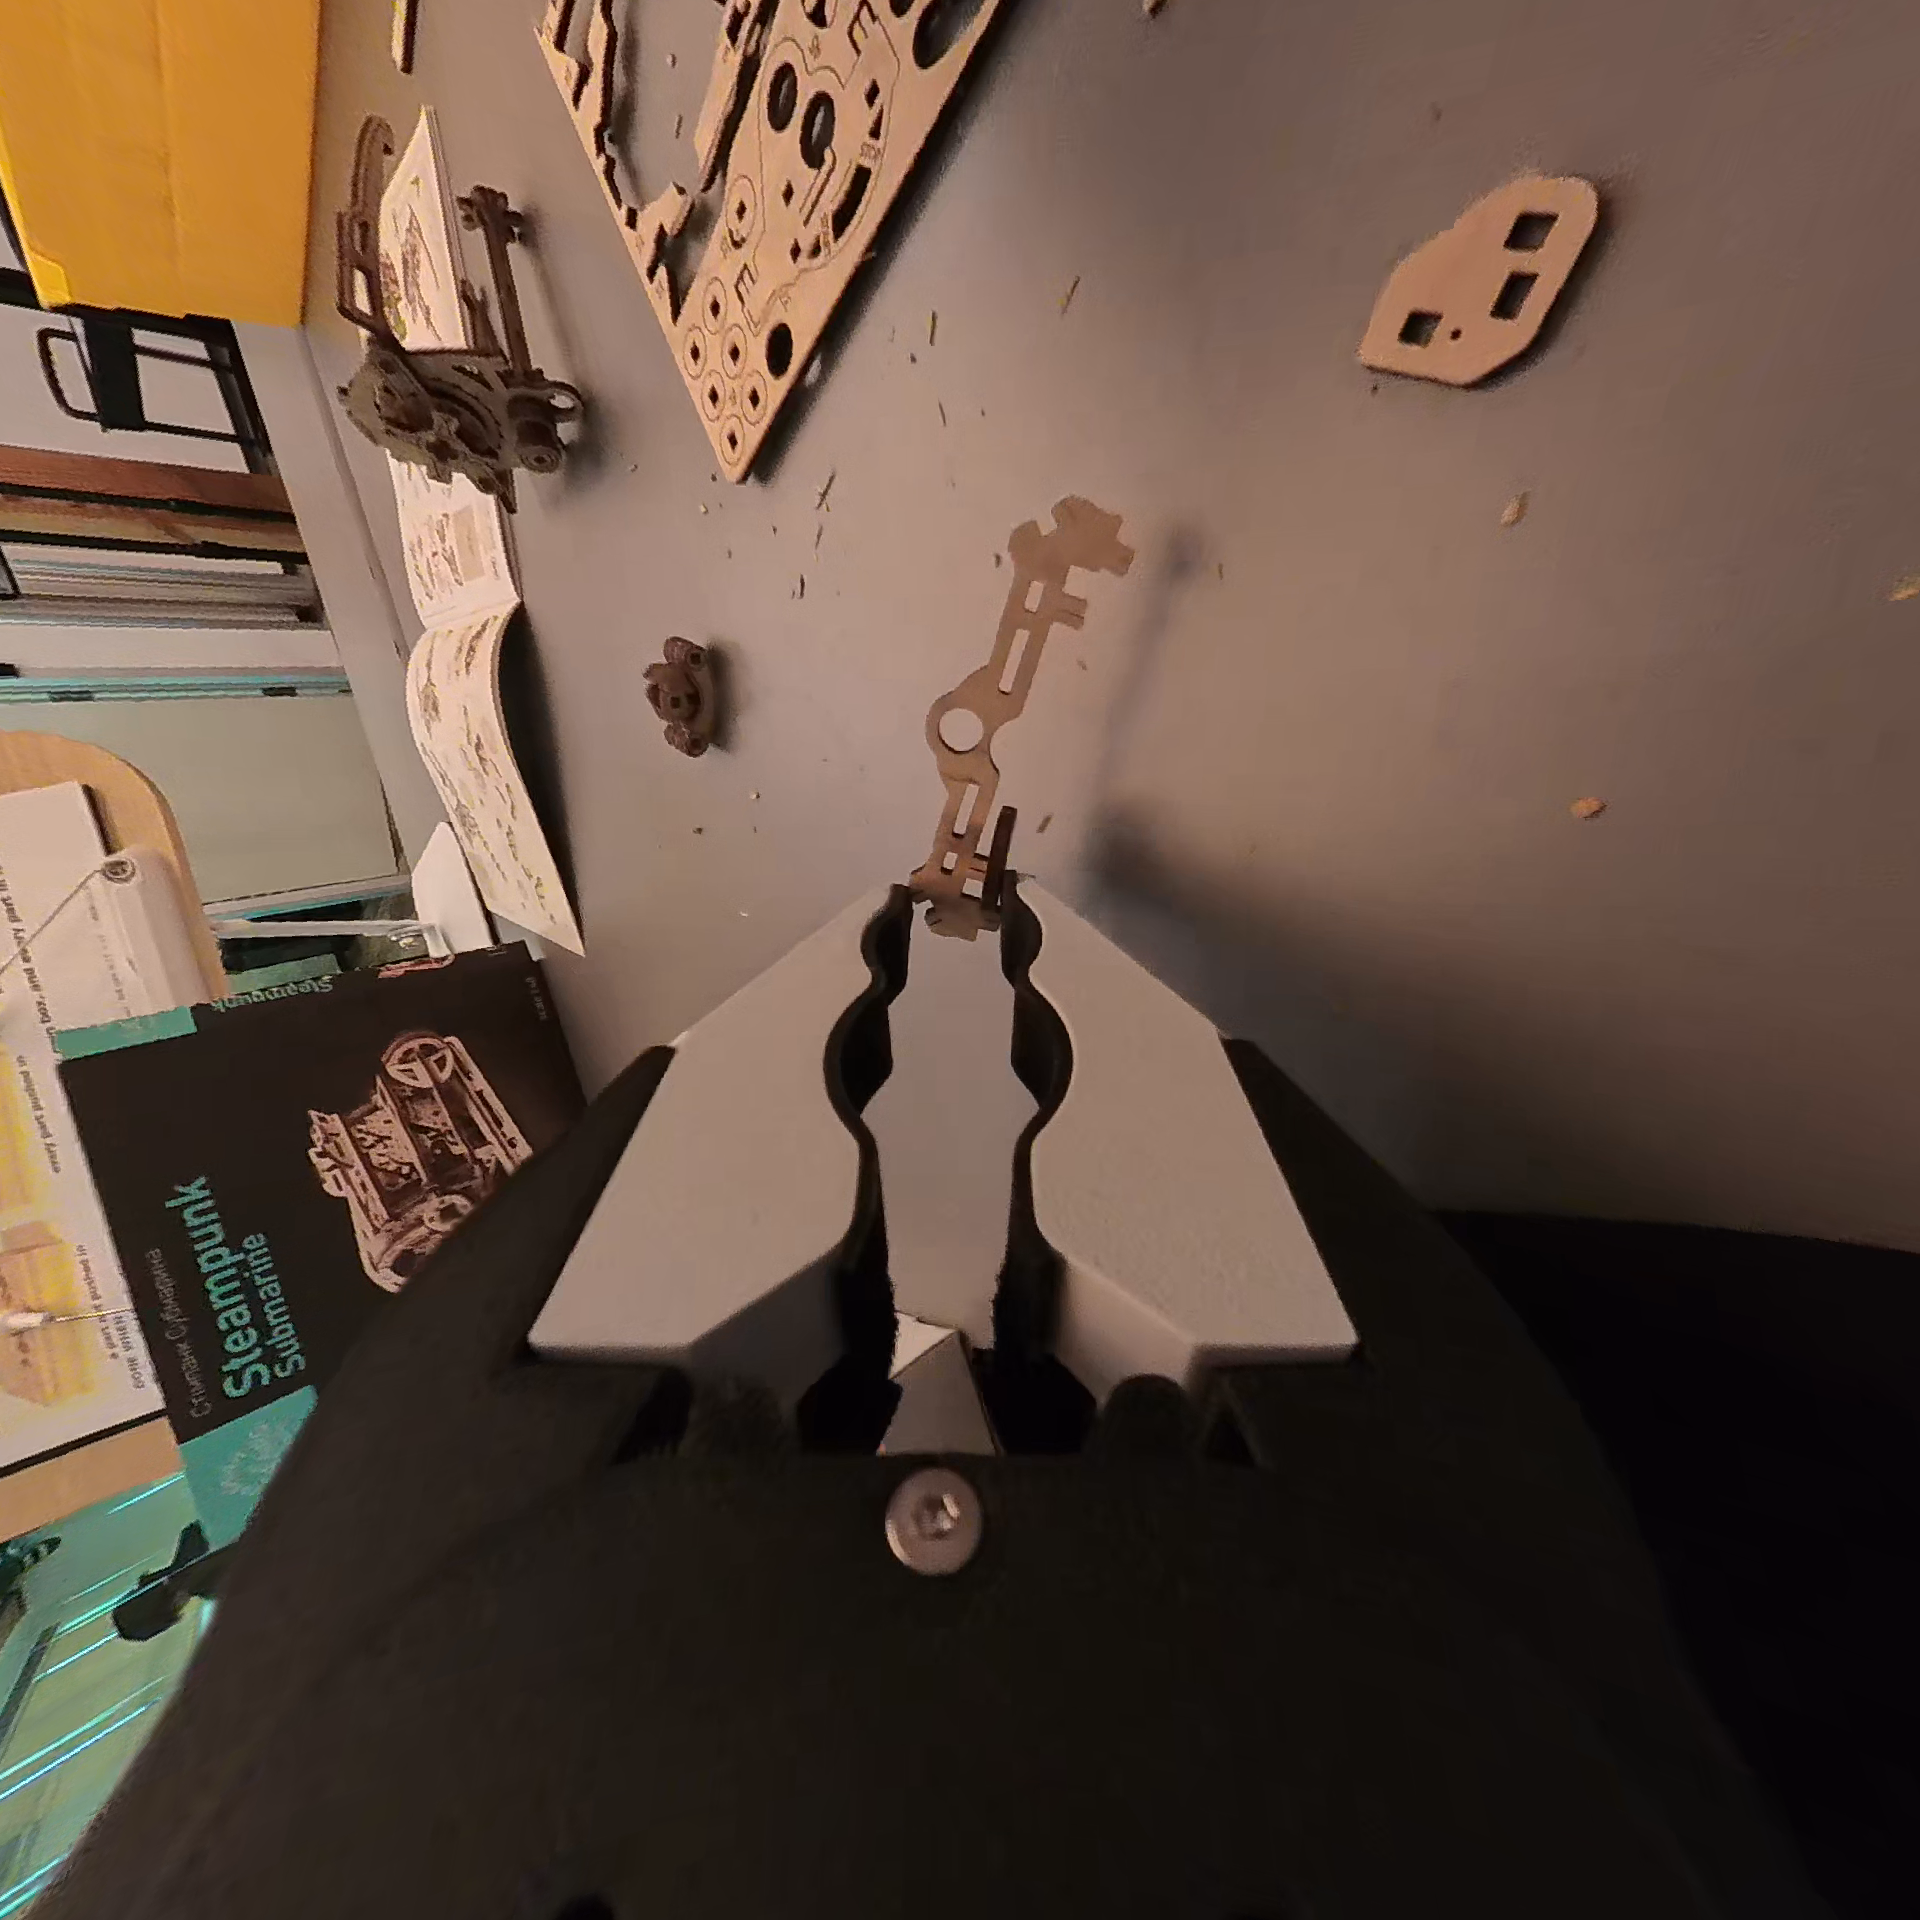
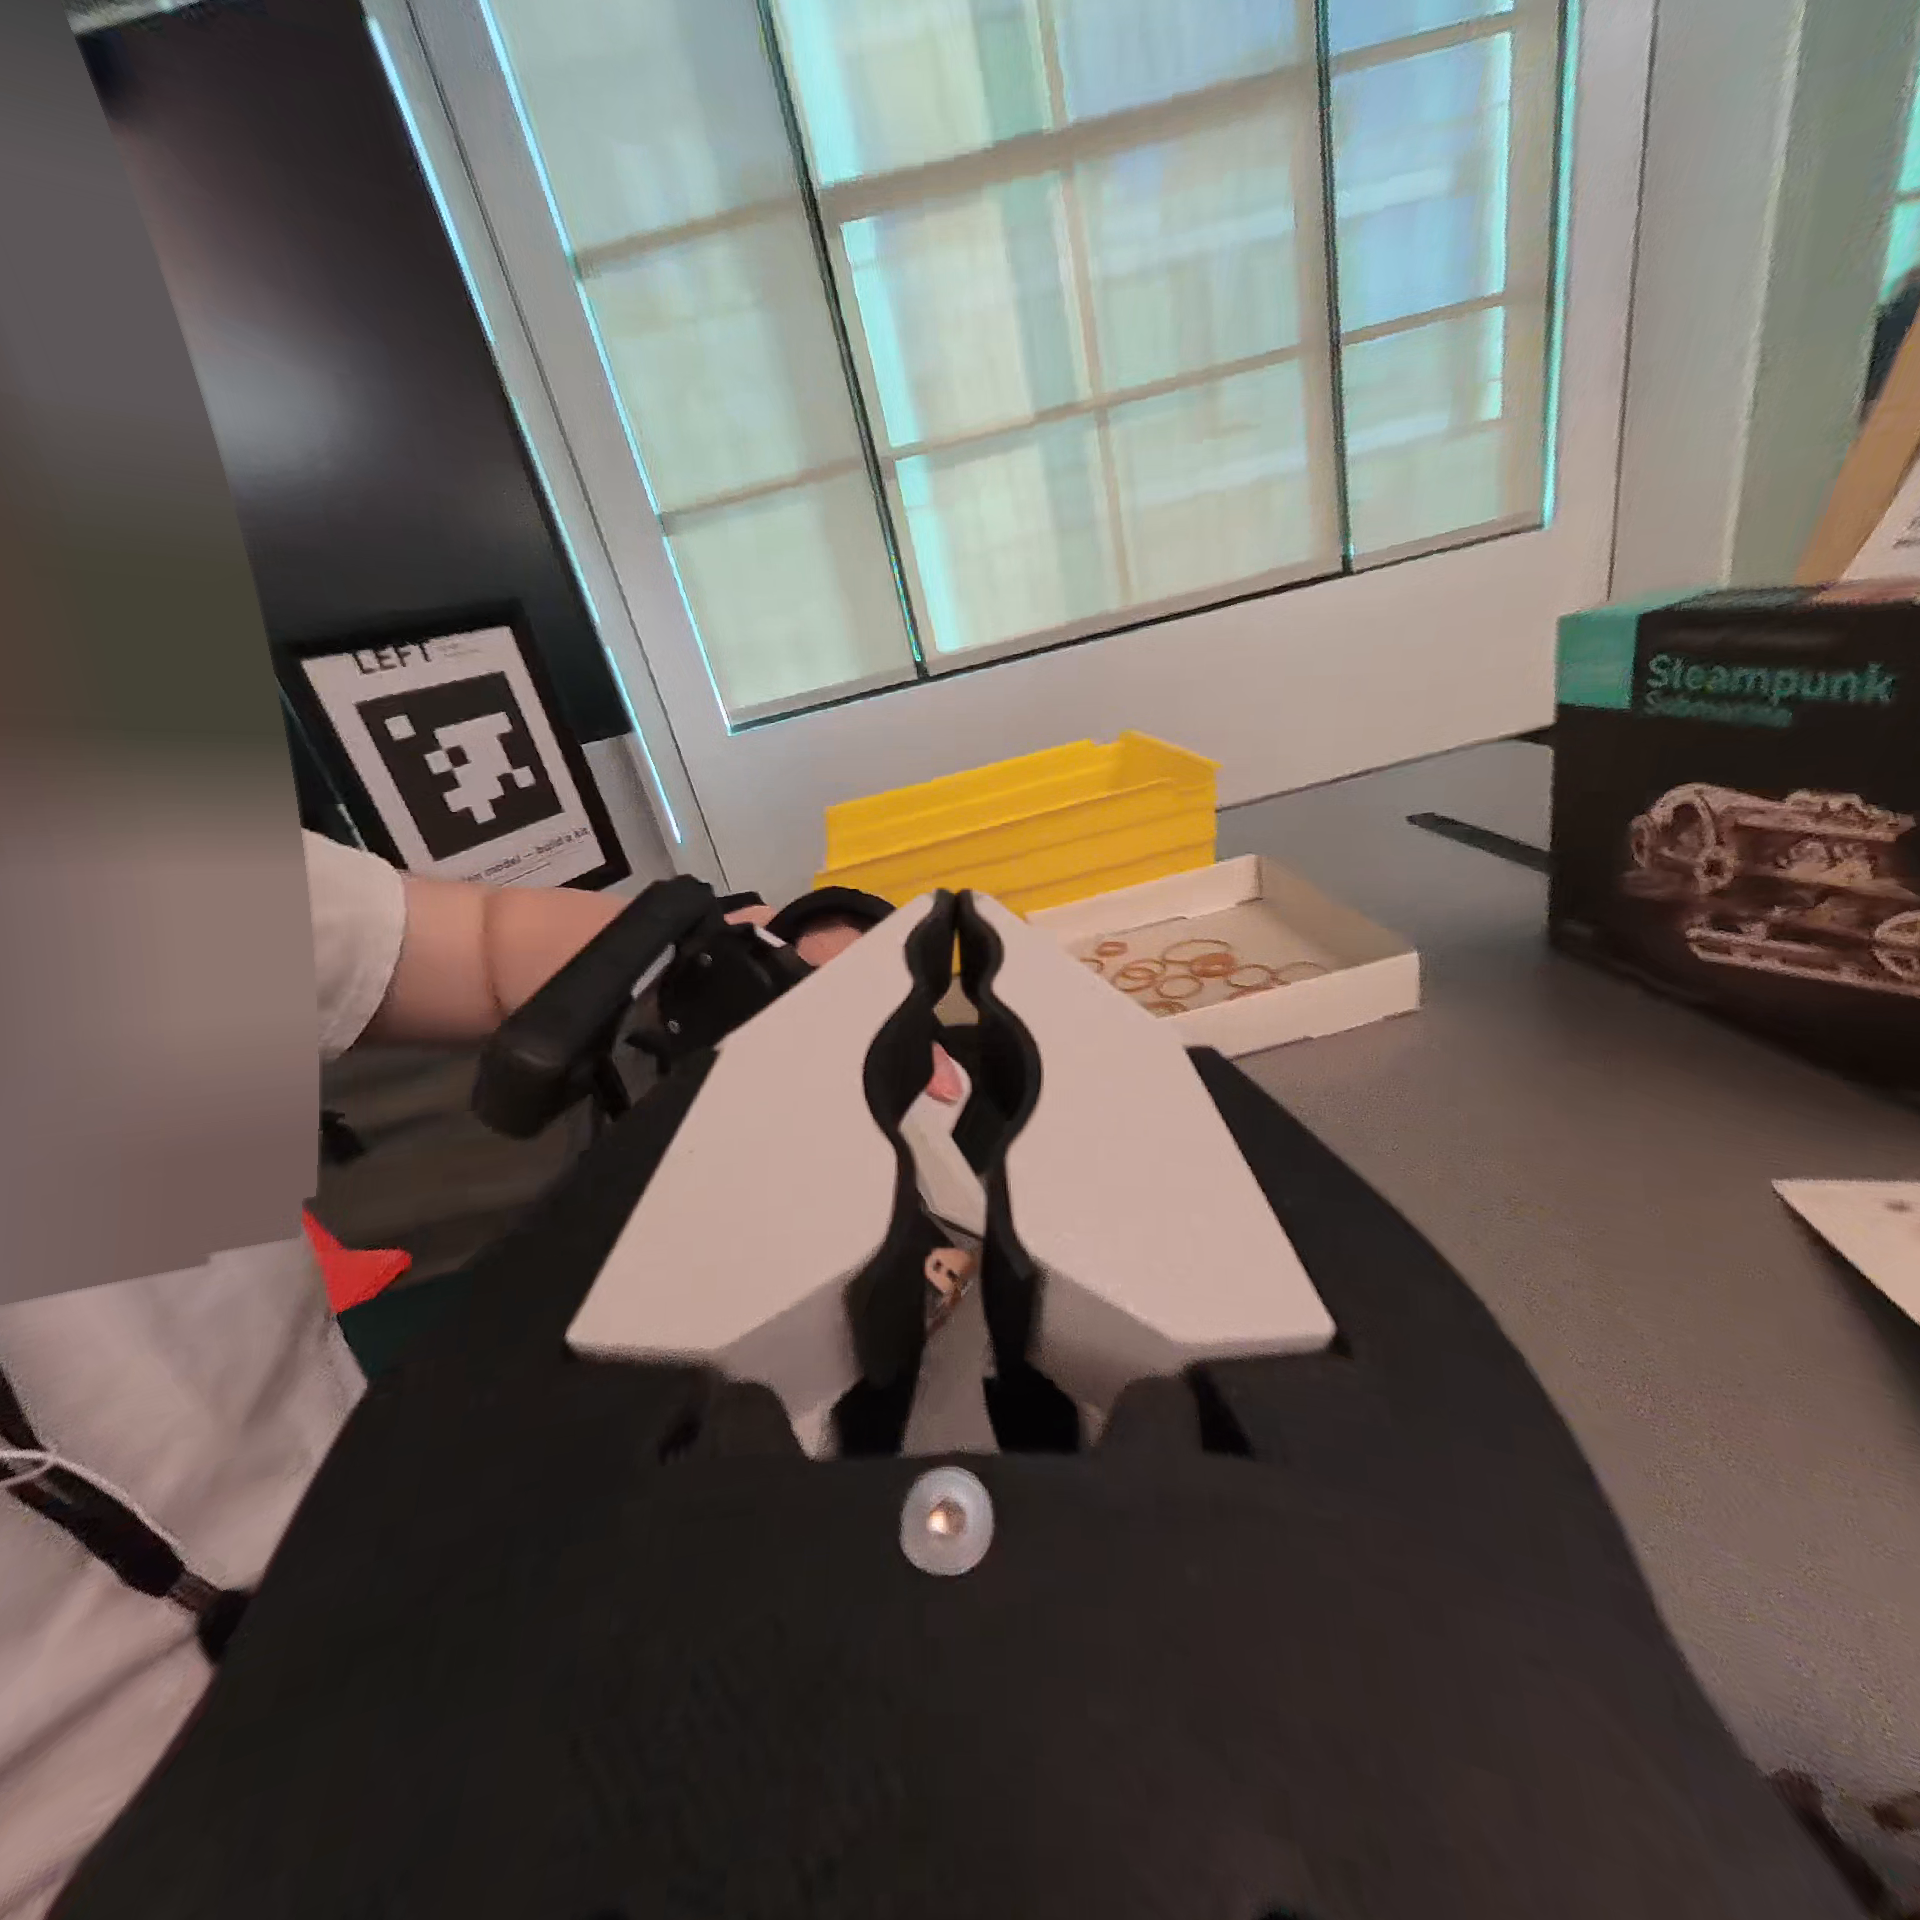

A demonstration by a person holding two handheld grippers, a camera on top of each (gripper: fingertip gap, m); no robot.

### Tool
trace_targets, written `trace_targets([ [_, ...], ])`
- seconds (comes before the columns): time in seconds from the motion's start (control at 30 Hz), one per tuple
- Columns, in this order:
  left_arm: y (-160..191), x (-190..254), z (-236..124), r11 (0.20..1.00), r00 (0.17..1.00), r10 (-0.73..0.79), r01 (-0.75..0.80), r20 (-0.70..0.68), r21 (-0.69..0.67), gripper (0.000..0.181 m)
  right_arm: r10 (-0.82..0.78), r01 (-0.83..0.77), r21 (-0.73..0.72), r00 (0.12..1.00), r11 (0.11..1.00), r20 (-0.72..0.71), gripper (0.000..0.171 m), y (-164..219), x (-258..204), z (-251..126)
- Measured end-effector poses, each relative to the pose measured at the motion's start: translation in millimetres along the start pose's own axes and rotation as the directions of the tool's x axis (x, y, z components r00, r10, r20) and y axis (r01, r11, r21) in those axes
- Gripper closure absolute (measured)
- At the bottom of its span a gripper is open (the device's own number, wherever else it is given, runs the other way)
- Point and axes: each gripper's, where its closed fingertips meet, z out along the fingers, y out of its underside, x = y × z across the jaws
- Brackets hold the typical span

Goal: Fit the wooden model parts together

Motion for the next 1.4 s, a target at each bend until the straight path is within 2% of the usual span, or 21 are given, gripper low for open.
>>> trace_targets([
  [0.1, -3, -2, -1, 1.000, 1.000, 0.017, -0.017, 0.014, 0.002, 0.166, -0.086, 0.078, -0.049, 0.979, 0.996, -0.182, 0.171, 6, 23, -7],
  [0.3, -1, -7, -3, 1.000, 0.999, 0.023, -0.023, 0.037, -0.002, 0.166, -0.150, 0.100, -0.160, 0.929, 0.982, -0.339, 0.171, 18, 37, -35],
  [0.47, -3, -19, -5, 1.000, 0.996, 0.017, -0.017, 0.082, 0.003, 0.166, -0.087, 0.031, -0.160, 0.930, 0.987, -0.356, 0.171, 36, 34, -60],
  [0.6, -6, -35, -6, 0.999, 0.989, 0.031, -0.029, 0.143, -0.018, 0.166, -0.037, -0.019, -0.191, 0.958, 0.982, -0.285, 0.171, 56, 15, -65],
  [0.77, -13, -54, -7, 0.999, 0.979, 0.034, -0.031, 0.200, -0.021, 0.166, -0.028, -0.046, -0.217, 0.946, 0.975, -0.323, 0.171, 66, 17, -73],
  [1.13, -23, -78, -5, 0.998, 0.963, 0.053, -0.046, 0.265, -0.034, 0.166, 0.019, -0.087, -0.216, 0.954, 0.973, -0.298, 0.171, 75, 18, -69],
  [1.4, -26, -97, -10, 0.998, 0.927, 0.062, -0.049, 0.370, -0.045, 0.166, 0.030, -0.099, -0.220, 0.954, 0.970, -0.298, 0.171, 80, 17, -71],
])
